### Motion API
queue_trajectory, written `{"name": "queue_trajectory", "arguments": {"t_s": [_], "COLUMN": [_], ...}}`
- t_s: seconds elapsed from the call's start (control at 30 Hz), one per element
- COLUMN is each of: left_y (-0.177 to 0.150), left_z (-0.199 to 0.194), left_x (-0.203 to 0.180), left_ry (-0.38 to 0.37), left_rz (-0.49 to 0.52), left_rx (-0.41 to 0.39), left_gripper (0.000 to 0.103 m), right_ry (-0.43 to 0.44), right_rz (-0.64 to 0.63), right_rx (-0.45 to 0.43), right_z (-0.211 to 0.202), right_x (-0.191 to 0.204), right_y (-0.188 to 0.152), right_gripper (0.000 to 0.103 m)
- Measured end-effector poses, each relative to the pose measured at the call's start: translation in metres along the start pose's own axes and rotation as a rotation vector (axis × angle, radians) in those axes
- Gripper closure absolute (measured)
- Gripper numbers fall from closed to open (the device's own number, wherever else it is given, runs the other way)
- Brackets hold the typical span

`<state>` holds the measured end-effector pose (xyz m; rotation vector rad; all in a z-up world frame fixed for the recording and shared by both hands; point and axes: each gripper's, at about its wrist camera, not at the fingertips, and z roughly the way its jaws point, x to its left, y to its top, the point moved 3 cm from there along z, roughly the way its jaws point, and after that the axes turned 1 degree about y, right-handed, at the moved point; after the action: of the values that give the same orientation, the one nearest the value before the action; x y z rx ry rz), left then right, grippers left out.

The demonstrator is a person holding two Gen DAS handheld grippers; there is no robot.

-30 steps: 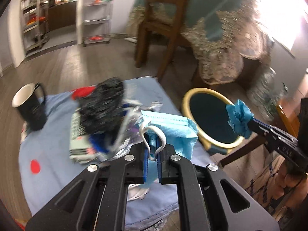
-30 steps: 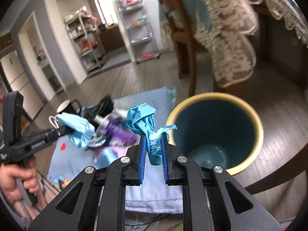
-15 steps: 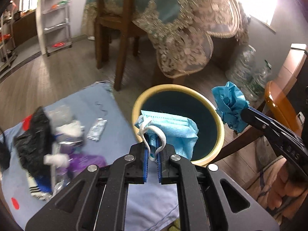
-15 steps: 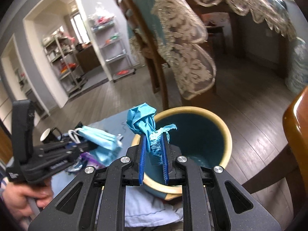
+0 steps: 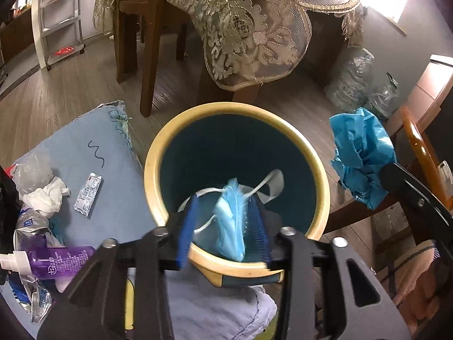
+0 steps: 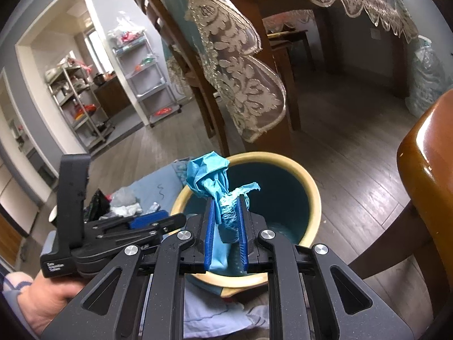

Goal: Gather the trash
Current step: 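Carry the glove and mask to the teal bin and release both inside, then grasp the black plastic bag with the left gripper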

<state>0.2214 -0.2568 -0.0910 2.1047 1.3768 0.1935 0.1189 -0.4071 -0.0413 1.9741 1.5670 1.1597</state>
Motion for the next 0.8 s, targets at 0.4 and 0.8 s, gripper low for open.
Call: {"name": "queue_trajectory", "arguments": {"t_s": [0.4,0.8], "left_y": [-0.013,-0.049], "left_z": [-0.073,-0.148], "left_x": [0.045,0.120], "left_ry": [0.085,0.198], "left_rz": [-0.045,-0.156], "left_rx": [-0.131,-0.237], "left_gripper": [0.029,0.025], "right_ry": [-0.028,-0.033], "right_rz": [-0.017,-0.016], "right_rx": [0.094,0.102], "right_z": [0.042,0.045], "right_x": [0.006,0.014], "right_y": [-0.007,-0.012], "right_gripper": [0.083,0.049]}}
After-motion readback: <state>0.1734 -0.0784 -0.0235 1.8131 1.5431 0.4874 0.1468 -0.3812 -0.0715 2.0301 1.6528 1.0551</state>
